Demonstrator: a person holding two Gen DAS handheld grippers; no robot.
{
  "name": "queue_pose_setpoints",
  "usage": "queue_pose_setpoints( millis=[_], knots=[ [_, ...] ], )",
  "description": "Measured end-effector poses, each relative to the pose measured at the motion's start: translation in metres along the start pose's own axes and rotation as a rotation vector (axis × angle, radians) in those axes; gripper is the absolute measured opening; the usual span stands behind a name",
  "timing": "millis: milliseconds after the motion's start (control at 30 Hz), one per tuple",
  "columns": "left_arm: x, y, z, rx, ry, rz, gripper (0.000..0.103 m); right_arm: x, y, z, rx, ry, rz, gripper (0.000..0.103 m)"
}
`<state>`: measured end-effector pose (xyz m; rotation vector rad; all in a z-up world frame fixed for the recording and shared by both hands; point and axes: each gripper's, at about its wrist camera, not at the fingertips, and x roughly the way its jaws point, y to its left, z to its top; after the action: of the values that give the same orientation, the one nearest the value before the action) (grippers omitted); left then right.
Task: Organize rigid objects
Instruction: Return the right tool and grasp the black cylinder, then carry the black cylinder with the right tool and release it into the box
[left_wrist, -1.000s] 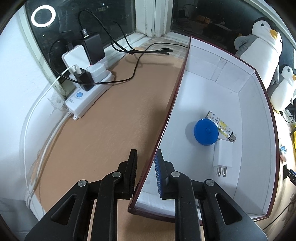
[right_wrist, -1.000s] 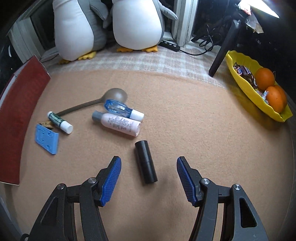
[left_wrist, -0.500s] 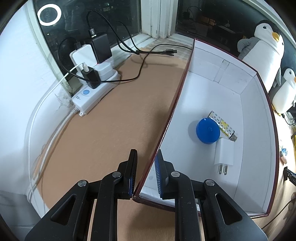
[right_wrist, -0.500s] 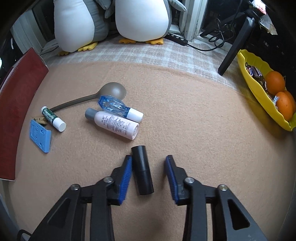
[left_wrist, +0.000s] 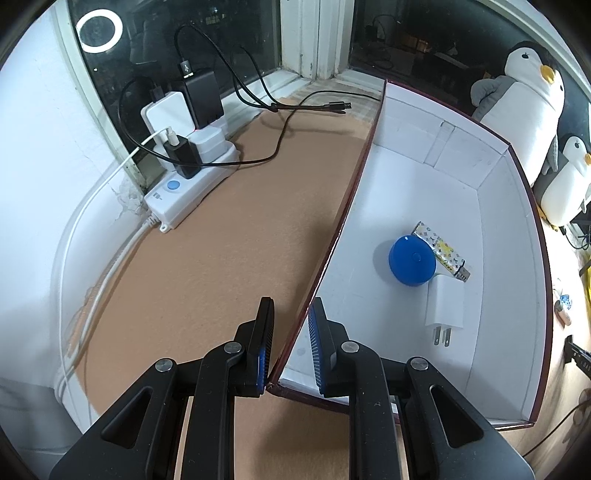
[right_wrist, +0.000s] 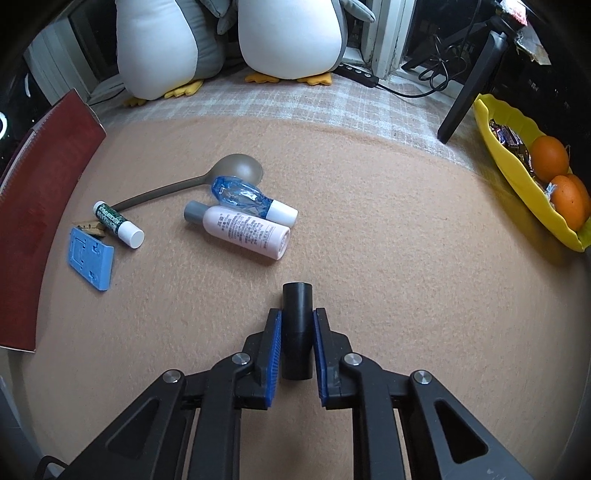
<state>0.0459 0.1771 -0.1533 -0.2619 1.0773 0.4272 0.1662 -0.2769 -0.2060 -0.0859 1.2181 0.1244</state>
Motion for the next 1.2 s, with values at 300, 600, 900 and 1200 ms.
queue_pose_setpoints(
  millis=[300, 600, 900, 1200],
  knots=[
    [-0.001, 0.001, 0.0, 0.0, -0.005, -0.013, 0.017, -0.019, 0.015, -0.003, -0.016, -0.024, 0.021, 0.015],
    [0.002, 0.0, 0.003, 0.003, -0.008, -0.032, 0.017, -0.068, 0.076, 0.006, -0.131, -0.113, 0.099, 0.015],
    [0.007, 0.0, 0.009, 0.009, -0.01, -0.047, 0.017, -0.108, 0.159, 0.009, -0.299, -0.179, 0.202, 0.015],
    [0.01, 0.003, 0.009, 0.005, -0.007, -0.06, 0.017, -0.124, 0.242, 0.007, -0.46, -0.198, 0.286, 0.015]
  ],
)
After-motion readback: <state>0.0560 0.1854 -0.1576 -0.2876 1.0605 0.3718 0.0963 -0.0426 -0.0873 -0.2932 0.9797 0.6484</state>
